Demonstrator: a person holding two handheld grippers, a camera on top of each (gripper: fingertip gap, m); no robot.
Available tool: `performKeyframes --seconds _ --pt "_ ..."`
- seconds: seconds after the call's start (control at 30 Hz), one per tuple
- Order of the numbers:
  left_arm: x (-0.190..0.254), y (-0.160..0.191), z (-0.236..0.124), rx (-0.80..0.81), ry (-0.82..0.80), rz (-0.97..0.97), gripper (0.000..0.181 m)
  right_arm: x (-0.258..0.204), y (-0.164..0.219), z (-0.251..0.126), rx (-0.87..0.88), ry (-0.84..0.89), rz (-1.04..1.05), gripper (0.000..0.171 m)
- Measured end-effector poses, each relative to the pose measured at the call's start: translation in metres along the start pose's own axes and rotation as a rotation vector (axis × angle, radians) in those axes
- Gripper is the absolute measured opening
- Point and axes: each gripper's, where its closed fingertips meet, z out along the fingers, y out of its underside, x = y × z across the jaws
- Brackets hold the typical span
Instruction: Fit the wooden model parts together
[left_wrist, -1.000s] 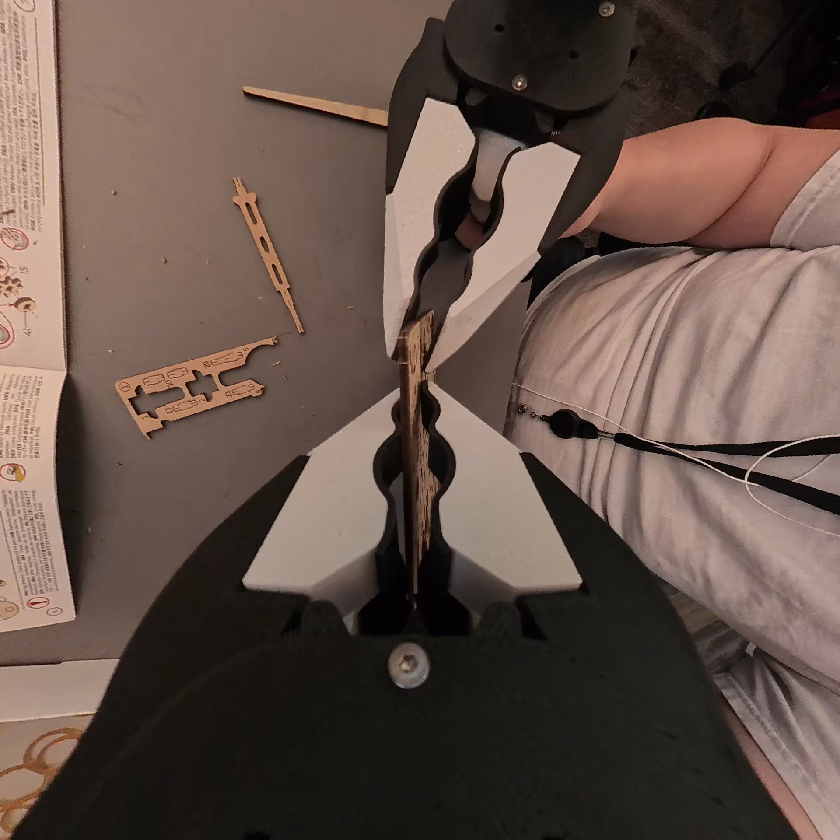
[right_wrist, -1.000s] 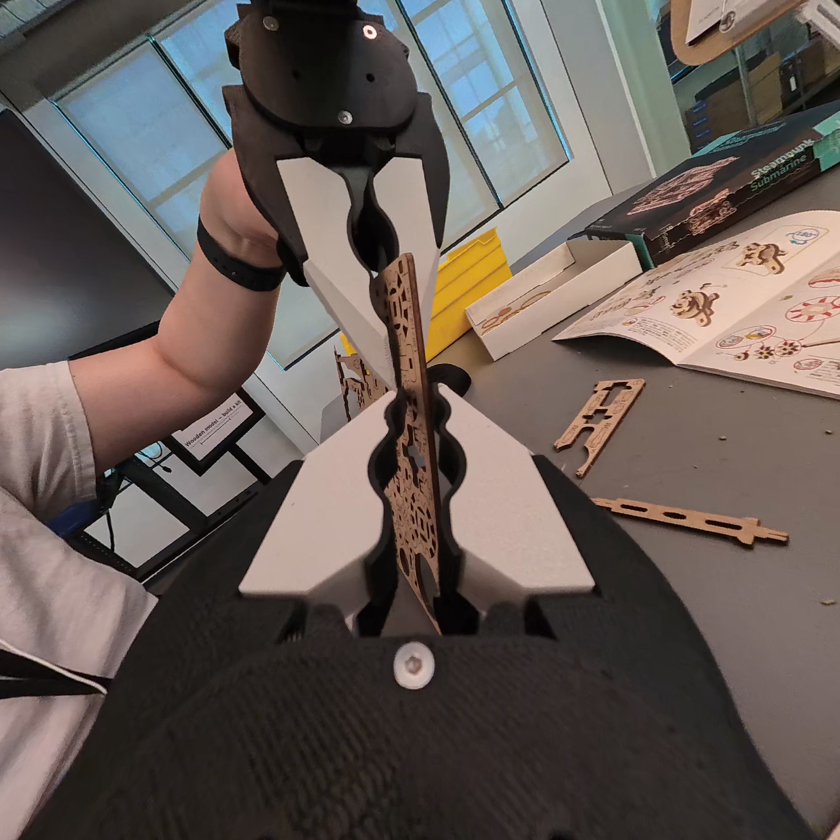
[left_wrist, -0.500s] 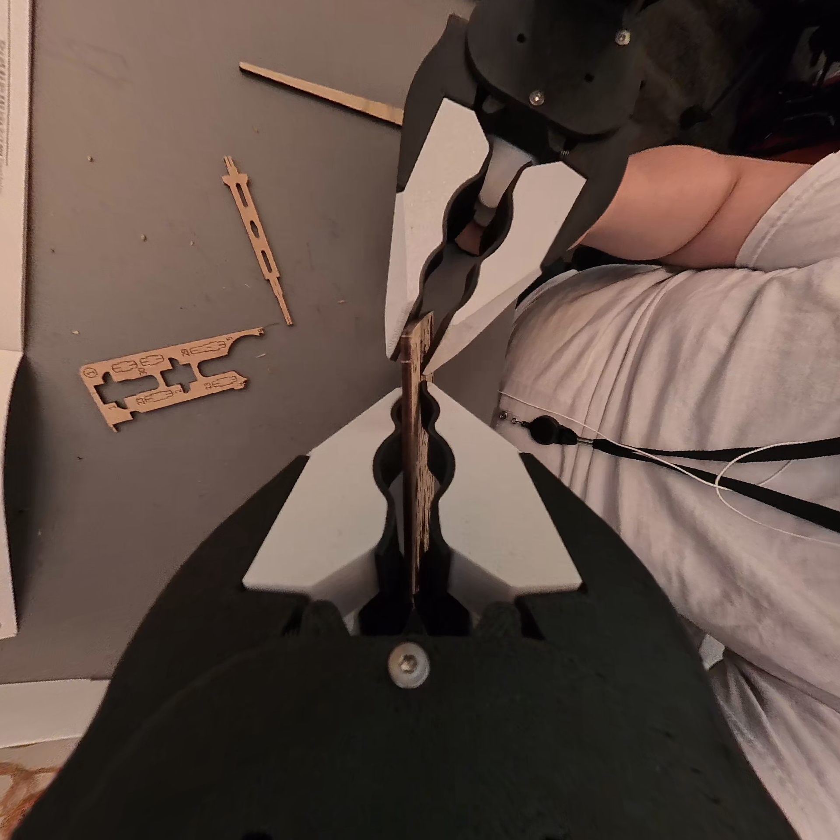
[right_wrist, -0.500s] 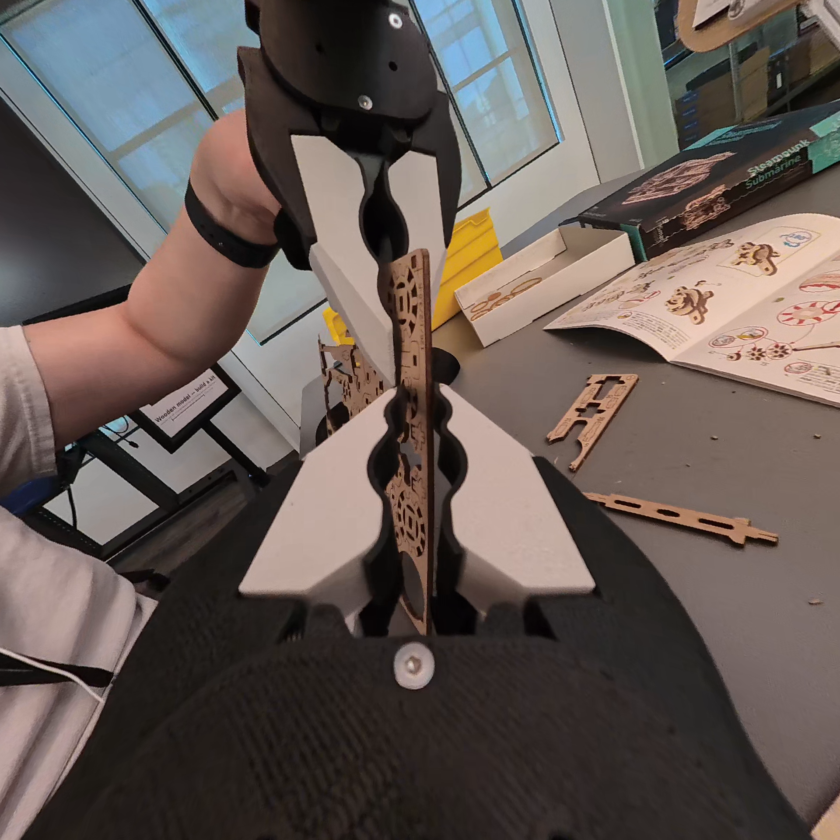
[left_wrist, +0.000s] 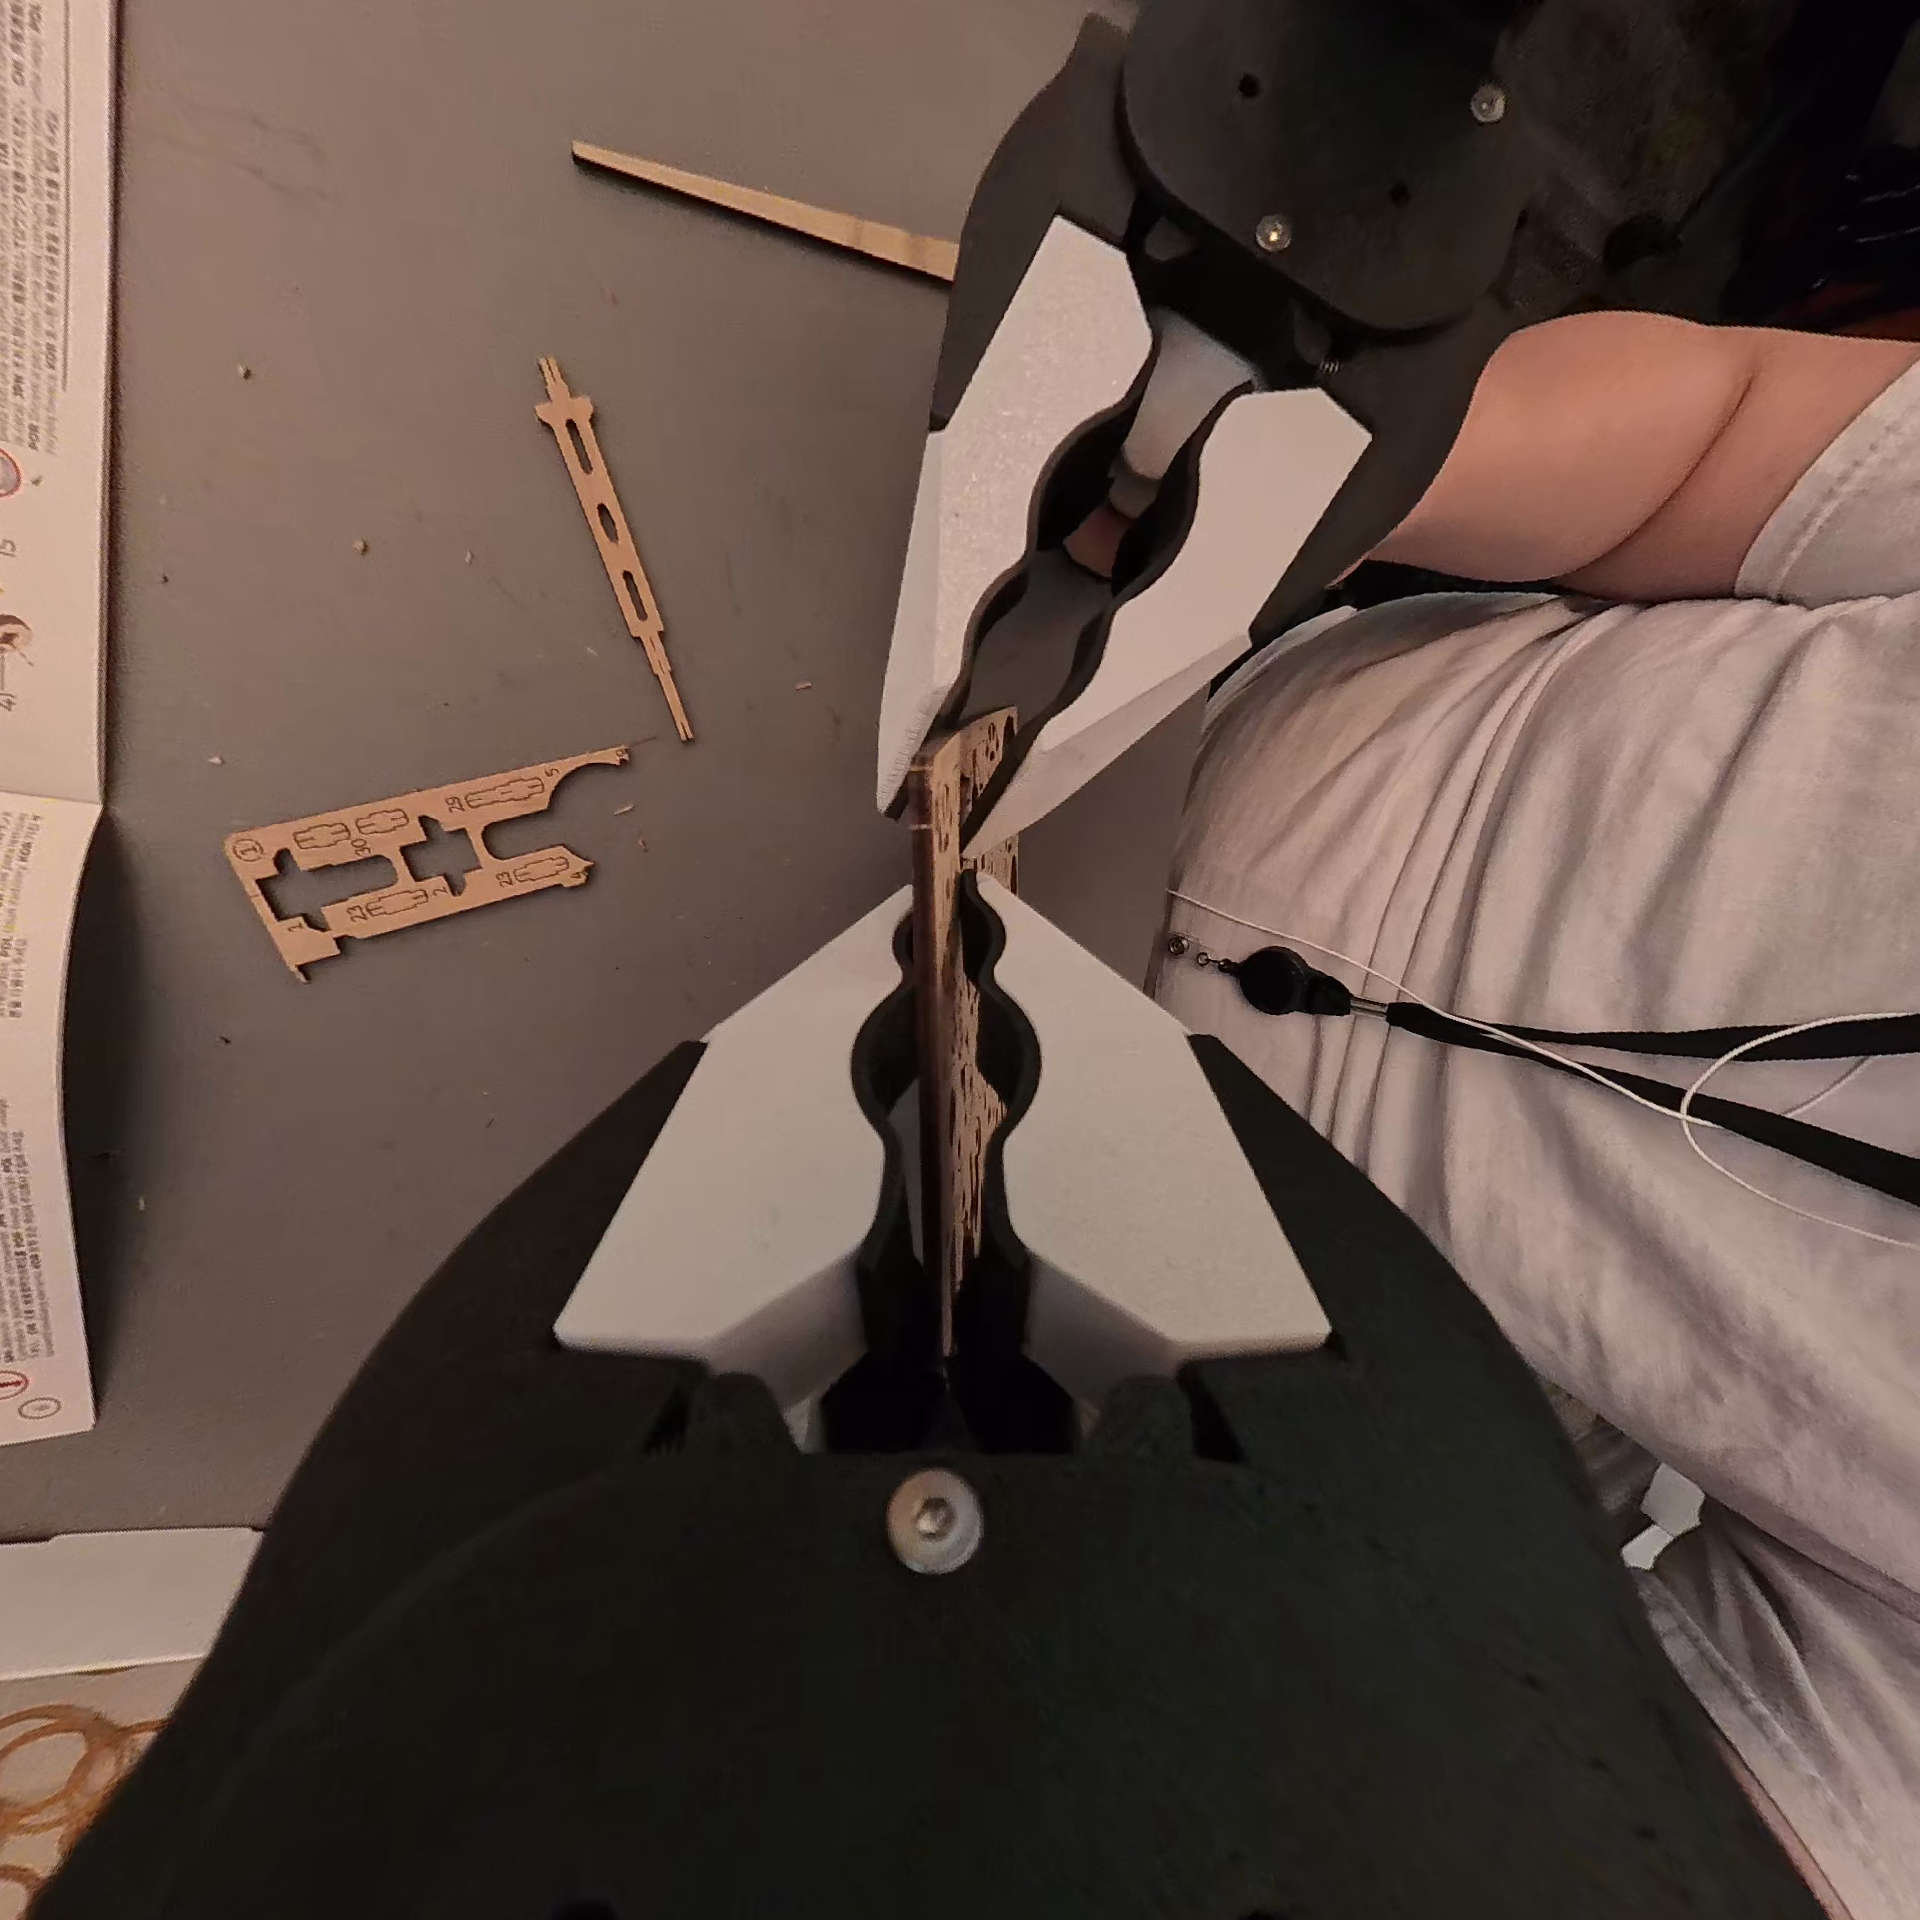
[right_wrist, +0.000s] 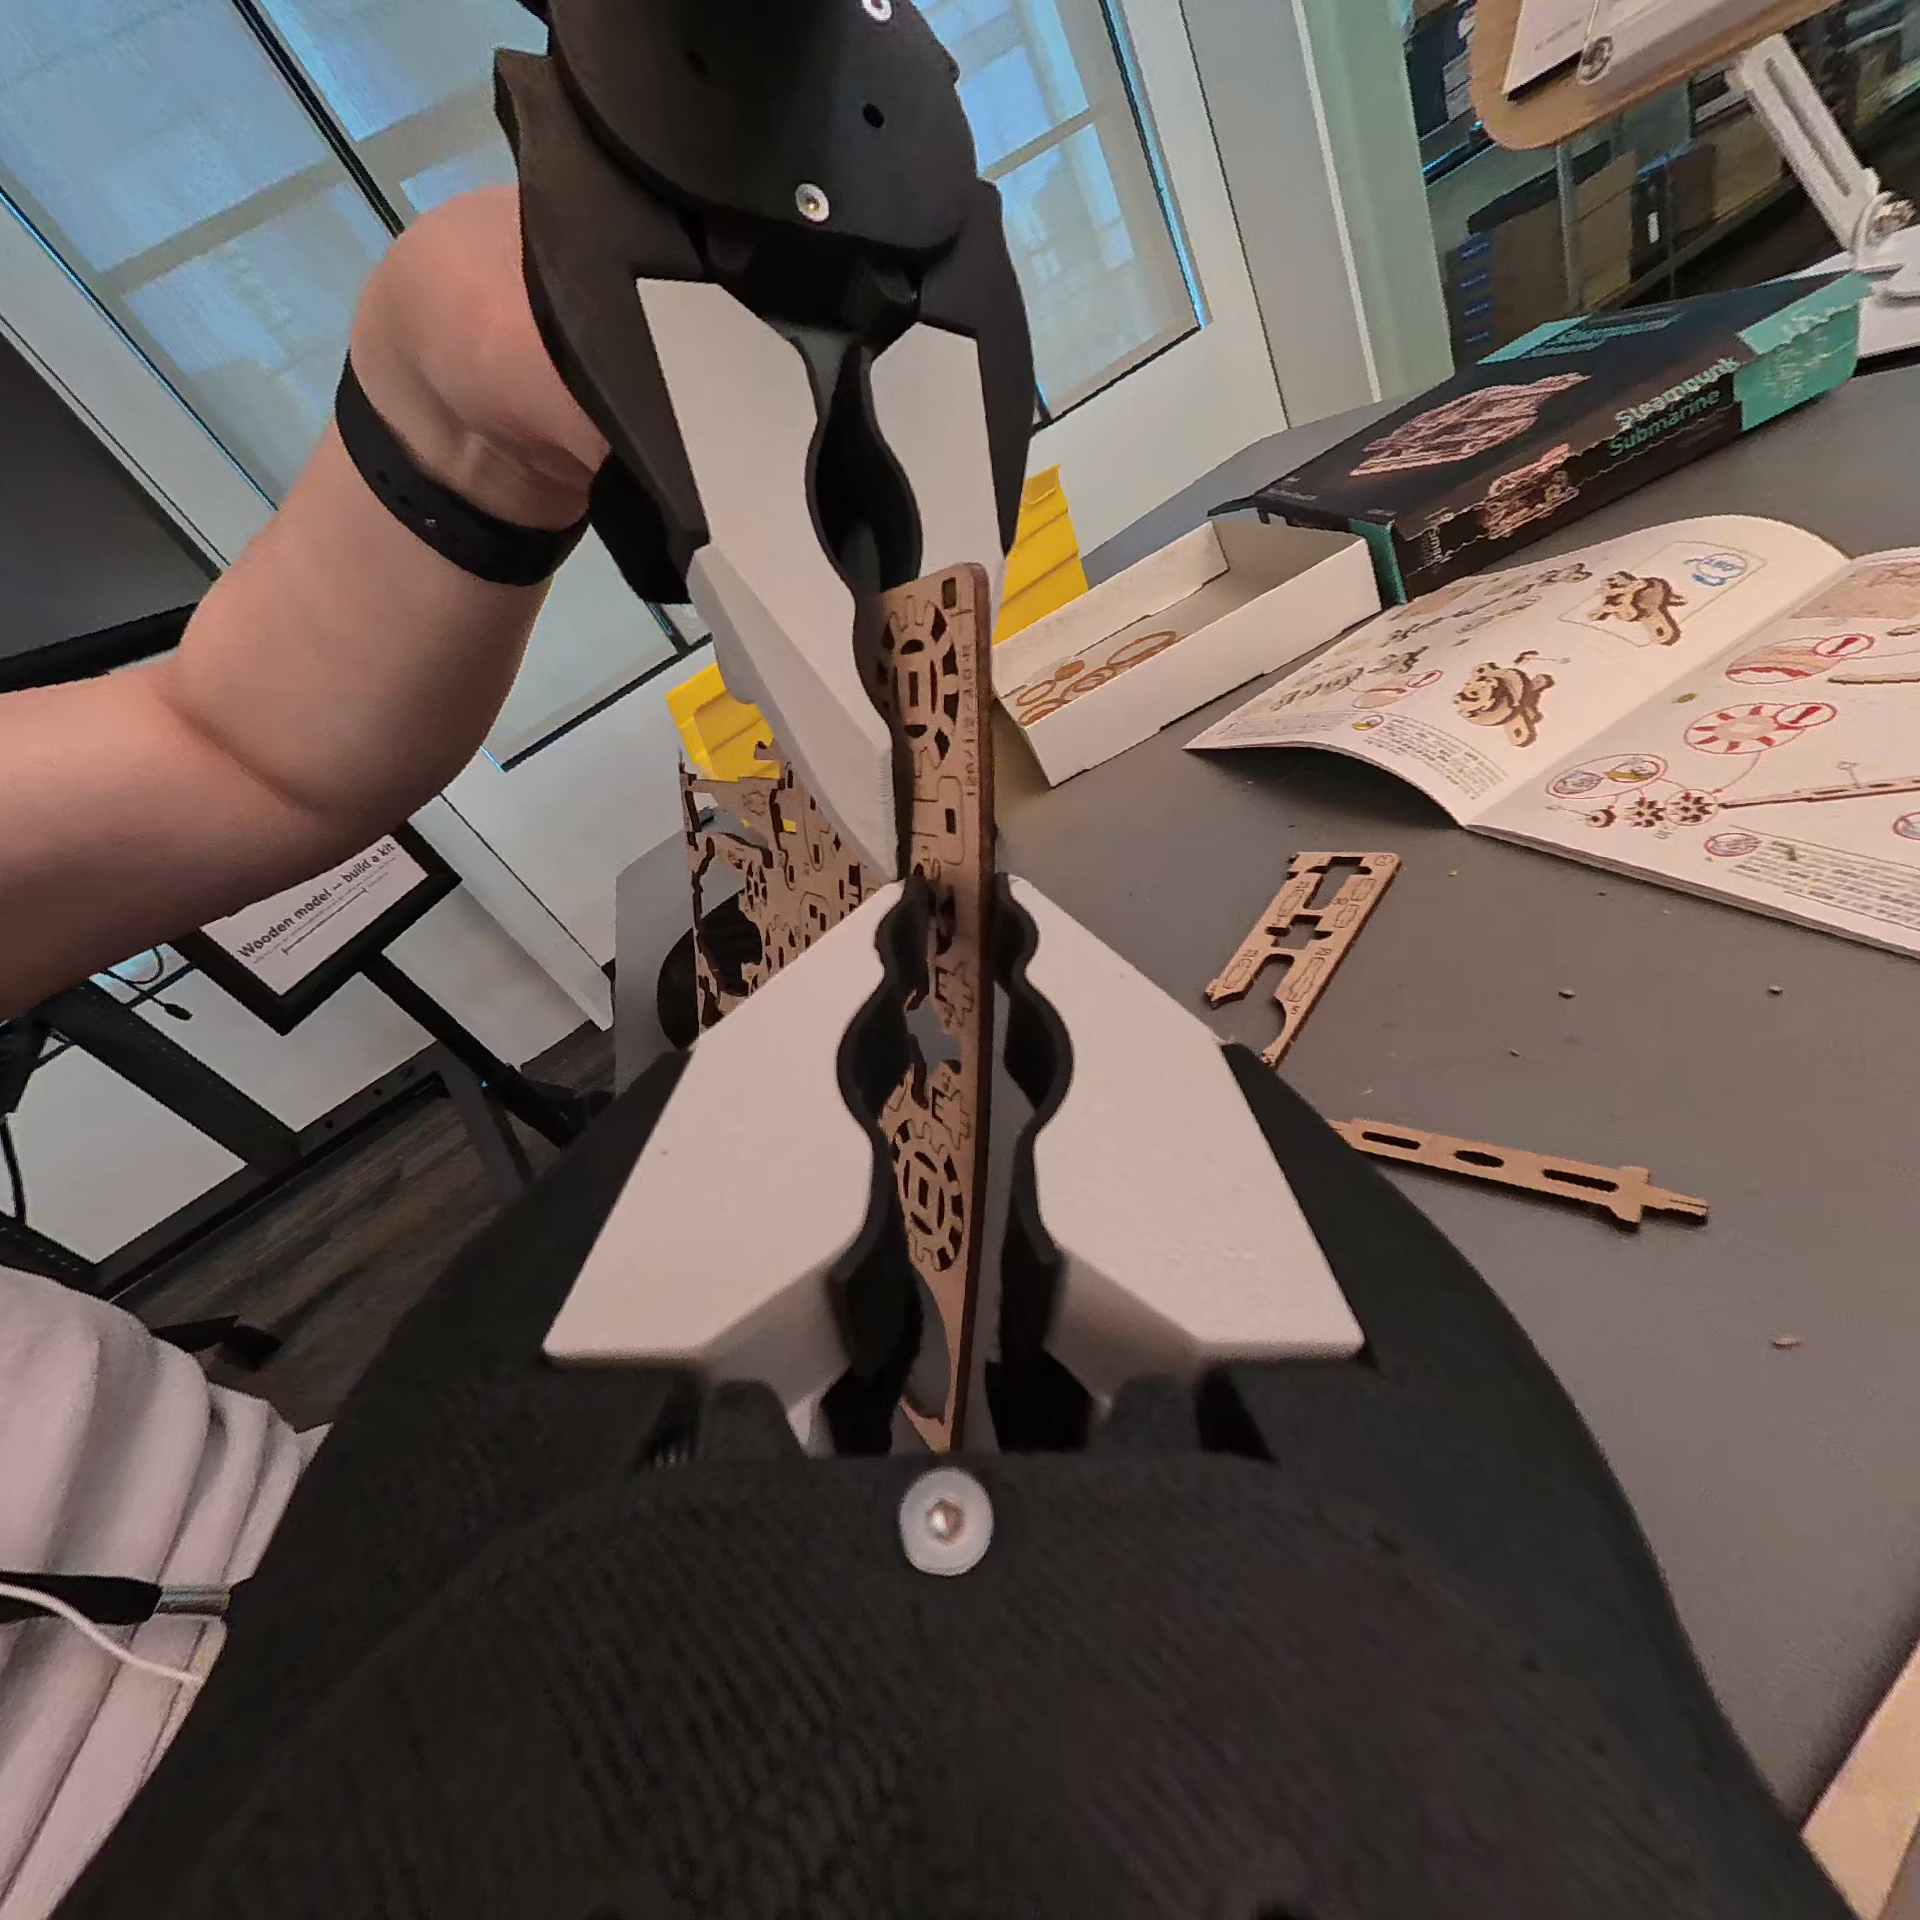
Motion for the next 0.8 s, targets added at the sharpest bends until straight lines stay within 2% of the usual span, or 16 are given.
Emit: performKeyframes --seconds 0.07,0.23,0.8 --pt "0.0 0.0 0.0 -0.004 0.001 -0.001 0.001 0.0 0.0 0.0 0.0 0.006 -0.008 0.012" --pt "0.007 0.0 -0.002 -0.021 0.03 0.03 0.001 -0.009 -0.004 -0.003 0.03 -0.108 0.051 0.008" --pt "0.007 0.004 0.0 -0.016 -0.007 0.043 0.002 -0.009 0.0 -0.002 -0.002 -0.106 0.055 0.008"
